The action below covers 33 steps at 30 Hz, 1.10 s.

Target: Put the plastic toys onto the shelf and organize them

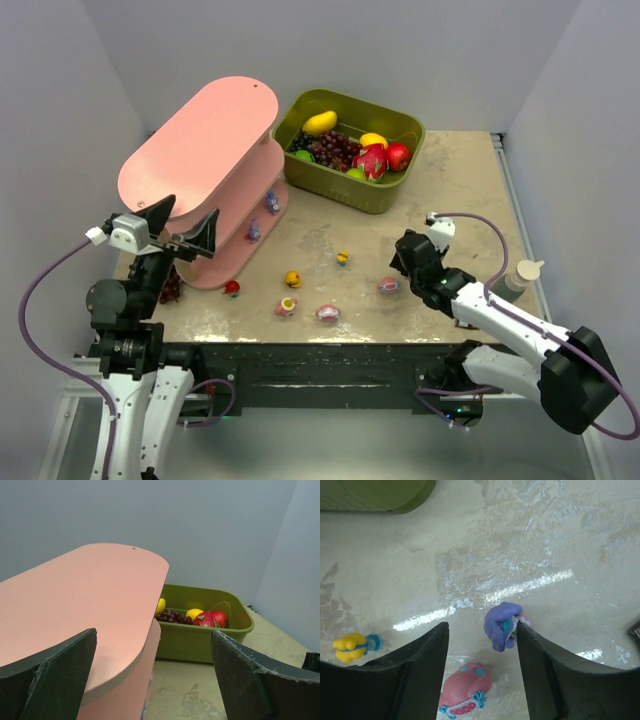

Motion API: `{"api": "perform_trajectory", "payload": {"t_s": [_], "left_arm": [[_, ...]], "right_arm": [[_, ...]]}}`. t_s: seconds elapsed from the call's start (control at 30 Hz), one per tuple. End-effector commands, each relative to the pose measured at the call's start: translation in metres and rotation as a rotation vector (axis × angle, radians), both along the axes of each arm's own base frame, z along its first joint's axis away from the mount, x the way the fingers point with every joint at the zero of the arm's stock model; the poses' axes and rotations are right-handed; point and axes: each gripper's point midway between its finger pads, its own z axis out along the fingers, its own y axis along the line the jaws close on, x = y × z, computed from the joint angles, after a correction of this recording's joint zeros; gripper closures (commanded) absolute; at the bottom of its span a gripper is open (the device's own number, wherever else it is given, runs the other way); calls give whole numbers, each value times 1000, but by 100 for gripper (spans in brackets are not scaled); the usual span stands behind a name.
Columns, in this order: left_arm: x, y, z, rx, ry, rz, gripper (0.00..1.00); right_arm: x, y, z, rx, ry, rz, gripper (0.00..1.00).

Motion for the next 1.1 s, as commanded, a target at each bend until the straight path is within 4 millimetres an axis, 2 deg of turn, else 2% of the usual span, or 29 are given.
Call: {"api": "perform_trajectory", "payload": {"t_s": [0.0,0.2,0.37,0.43,0.6,0.77,0.9,0.93,1.0,1.03,1.07], "left_arm": [[9,0,-35,-13,114,1,0],[10,2,-38,-16,123,8,1],[10,1,-37,-18,123,7,1],[9,2,-36,-19,117,8,0],[6,4,-32,-24,103,23,0],[5,6,-31,-28,102,33,1],[8,12,-33,-39,118,66,0],[9,13,-33,-42,121,74,0],[10,17,-33,-48,126,94,0],[10,18,-34,-48,127,101,0],[10,19,-33,-50,125,106,0]], "right_arm": [[-1,-11,4,19,-23,-77,45],[2,-9,4,26,-40,-80,64],[5,-7,8,42,-50,-83,94],[6,-8,13,42,-64,-83,100],[9,-7,37,37,-100,-69,100],[12,10,76,130,-168,8,100],[13,40,100,227,-200,111,100],[12,52,111,251,-214,139,100],[11,70,115,263,-216,173,100],[7,86,127,282,-234,197,100],[5,94,129,284,-234,208,100]]}}
